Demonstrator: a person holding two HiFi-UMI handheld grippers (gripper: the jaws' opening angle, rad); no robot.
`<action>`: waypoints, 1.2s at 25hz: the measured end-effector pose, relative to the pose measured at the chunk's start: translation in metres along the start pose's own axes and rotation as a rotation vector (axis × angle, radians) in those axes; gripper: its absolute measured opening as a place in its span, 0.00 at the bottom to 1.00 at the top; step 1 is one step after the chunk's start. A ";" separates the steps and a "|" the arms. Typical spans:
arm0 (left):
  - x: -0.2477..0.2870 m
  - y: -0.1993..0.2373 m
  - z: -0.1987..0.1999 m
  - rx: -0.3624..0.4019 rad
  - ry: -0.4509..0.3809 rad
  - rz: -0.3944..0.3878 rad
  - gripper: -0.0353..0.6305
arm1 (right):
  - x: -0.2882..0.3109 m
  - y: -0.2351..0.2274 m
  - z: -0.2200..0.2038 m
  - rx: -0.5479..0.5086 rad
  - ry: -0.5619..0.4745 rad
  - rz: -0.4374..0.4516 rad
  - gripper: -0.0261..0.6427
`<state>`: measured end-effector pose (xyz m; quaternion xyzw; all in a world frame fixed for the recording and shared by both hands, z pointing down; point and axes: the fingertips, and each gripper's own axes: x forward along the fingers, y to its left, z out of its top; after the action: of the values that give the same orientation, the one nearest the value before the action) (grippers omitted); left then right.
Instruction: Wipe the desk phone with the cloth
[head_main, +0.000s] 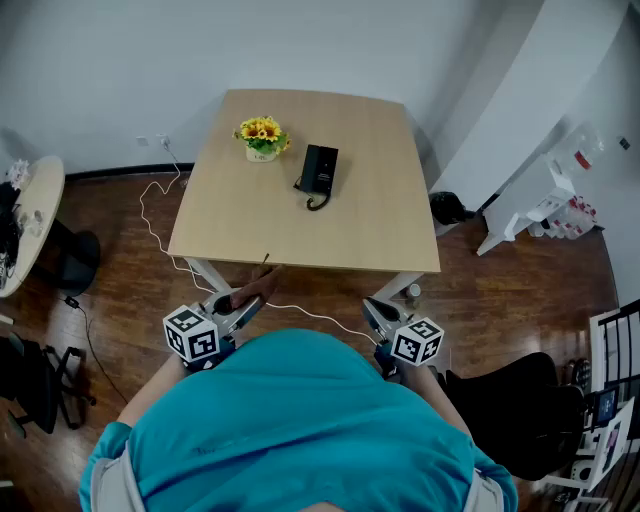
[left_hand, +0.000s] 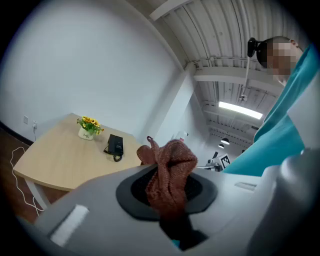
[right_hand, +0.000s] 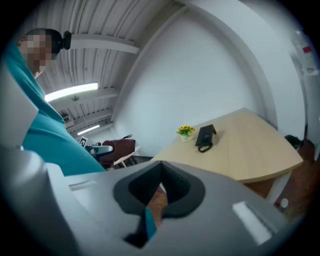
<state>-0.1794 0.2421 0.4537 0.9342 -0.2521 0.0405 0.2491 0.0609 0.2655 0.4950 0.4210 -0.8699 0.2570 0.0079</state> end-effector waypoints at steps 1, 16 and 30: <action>0.004 -0.003 0.000 0.003 0.001 0.002 0.16 | -0.003 -0.003 0.001 0.002 -0.001 0.002 0.04; 0.062 -0.041 -0.003 0.008 0.032 0.061 0.16 | -0.051 -0.073 -0.003 0.065 -0.001 0.025 0.04; 0.058 0.090 0.042 -0.051 0.011 -0.008 0.16 | 0.068 -0.076 0.045 0.034 0.021 -0.035 0.04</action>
<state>-0.1754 0.1284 0.4685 0.9283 -0.2482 0.0382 0.2743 0.0815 0.1563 0.5051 0.4334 -0.8577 0.2761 0.0144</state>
